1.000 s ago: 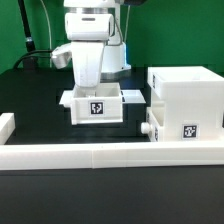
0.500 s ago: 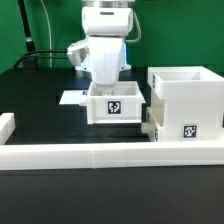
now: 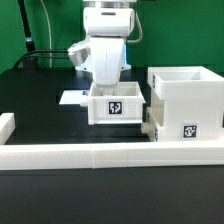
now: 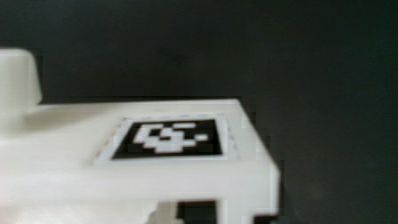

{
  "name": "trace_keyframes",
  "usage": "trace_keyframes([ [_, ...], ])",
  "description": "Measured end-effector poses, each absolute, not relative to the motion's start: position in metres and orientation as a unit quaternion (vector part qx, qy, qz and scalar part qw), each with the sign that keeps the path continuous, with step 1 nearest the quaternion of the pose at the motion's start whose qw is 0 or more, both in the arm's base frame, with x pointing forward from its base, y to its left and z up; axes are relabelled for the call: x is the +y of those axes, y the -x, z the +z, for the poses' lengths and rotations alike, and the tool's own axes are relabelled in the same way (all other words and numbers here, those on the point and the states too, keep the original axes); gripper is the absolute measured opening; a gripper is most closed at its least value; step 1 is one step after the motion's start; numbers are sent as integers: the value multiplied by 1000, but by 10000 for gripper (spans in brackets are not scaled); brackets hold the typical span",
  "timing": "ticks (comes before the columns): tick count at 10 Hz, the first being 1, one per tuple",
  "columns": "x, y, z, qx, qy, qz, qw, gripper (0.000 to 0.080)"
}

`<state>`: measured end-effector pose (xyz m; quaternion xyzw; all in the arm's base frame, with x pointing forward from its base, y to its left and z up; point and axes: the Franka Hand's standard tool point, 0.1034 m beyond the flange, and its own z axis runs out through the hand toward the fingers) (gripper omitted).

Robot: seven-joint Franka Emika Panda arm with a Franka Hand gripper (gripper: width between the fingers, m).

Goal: Assemble drawer

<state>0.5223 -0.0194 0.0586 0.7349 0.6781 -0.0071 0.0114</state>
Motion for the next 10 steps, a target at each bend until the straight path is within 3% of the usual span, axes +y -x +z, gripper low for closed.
trace_keyframes([
  [6,-9,-524,57,678,-735,-9,13,42],
  [8,-5,-529,57,686,-727,-28,1,42],
  [10,-6,-529,56,685,-728,-28,1,42],
])
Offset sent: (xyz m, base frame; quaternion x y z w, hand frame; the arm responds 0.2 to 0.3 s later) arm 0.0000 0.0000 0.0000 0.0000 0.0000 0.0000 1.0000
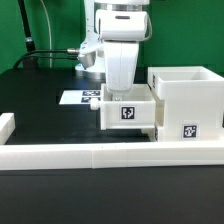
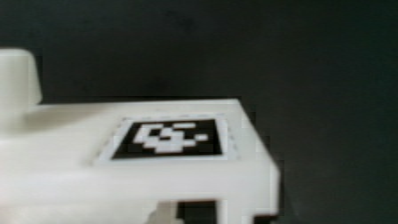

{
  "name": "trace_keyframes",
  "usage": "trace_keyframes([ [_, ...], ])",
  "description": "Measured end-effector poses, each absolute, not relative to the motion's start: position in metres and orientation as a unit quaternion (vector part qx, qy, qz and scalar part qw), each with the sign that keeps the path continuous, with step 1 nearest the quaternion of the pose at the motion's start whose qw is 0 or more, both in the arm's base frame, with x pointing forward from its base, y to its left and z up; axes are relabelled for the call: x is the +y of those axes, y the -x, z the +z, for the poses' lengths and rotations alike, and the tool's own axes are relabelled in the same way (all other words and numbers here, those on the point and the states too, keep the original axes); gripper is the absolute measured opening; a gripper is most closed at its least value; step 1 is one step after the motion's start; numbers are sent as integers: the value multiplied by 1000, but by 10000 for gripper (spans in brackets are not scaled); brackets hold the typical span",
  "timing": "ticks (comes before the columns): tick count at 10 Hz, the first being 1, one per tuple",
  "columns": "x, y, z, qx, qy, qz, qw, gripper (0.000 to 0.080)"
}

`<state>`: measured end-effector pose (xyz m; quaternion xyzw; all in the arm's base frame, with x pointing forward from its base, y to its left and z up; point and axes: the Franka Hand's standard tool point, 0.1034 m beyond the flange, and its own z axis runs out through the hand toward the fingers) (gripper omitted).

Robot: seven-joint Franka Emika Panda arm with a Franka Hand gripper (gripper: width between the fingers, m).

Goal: Assemble drawer

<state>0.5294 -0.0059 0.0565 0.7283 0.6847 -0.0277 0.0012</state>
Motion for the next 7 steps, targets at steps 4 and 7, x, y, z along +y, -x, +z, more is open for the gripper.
trace_keyframes([
  [4,-1,-531,57,685,-728,-25,2,42],
  [7,4,-531,57,688,-725,-24,1,42],
])
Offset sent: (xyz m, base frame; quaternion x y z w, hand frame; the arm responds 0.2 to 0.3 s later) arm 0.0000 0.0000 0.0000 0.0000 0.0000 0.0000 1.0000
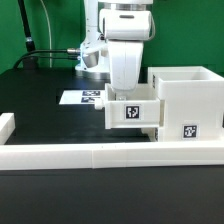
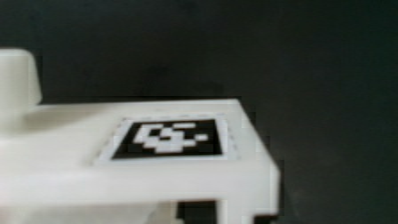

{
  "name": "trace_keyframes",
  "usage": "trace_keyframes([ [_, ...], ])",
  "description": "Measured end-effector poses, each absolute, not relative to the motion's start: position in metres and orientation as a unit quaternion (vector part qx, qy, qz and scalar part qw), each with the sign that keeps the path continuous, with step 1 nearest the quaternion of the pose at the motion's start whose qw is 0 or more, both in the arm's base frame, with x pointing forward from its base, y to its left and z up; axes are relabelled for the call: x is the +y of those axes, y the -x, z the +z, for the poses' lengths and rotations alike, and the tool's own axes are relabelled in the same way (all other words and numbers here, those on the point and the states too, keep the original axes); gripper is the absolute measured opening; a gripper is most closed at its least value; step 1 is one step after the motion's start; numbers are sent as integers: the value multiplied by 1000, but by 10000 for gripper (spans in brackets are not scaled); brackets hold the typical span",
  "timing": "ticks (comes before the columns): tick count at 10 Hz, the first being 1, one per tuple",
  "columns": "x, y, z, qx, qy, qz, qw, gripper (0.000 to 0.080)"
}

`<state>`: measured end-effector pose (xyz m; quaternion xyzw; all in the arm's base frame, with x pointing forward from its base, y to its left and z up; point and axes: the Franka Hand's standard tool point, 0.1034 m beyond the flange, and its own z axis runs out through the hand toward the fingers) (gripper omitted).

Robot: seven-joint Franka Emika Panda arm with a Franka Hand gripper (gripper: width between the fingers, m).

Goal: Assemble drawer

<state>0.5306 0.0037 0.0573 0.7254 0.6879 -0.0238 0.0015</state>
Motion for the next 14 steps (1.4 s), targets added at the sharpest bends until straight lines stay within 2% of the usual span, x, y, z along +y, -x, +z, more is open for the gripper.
trace_keyframes([
  [14,8,-529,56,692,-721,-24,1,44],
])
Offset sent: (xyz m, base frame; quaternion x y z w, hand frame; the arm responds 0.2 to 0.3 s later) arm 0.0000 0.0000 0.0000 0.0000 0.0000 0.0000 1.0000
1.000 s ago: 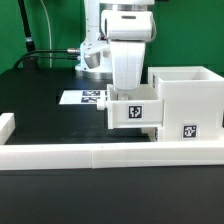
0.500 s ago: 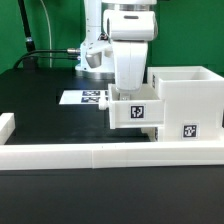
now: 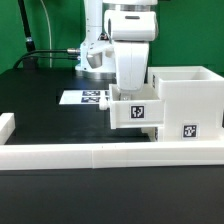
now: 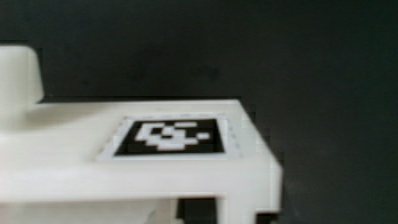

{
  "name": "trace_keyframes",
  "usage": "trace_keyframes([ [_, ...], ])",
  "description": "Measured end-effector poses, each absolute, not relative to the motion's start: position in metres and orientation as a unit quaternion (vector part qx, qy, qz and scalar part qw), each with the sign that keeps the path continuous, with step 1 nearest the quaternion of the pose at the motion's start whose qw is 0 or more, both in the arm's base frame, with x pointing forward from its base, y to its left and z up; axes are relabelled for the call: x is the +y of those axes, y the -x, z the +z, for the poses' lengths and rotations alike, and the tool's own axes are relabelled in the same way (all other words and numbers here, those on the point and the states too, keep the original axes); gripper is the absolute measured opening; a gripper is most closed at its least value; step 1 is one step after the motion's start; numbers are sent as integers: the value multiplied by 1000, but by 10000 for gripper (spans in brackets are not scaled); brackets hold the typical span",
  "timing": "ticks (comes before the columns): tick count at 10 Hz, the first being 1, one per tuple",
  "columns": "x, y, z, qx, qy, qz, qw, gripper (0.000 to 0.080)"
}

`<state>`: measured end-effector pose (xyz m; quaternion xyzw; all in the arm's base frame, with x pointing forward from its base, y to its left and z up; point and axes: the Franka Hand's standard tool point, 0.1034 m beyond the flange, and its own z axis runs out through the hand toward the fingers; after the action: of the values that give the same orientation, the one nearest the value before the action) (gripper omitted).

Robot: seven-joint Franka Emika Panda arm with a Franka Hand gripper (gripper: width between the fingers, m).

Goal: Assemble drawer

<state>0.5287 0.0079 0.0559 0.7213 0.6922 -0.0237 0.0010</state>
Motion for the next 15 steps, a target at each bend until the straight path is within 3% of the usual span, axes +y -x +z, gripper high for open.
trace_keyframes([
  [15,1,-530,55,712,-702,-27,9,44],
])
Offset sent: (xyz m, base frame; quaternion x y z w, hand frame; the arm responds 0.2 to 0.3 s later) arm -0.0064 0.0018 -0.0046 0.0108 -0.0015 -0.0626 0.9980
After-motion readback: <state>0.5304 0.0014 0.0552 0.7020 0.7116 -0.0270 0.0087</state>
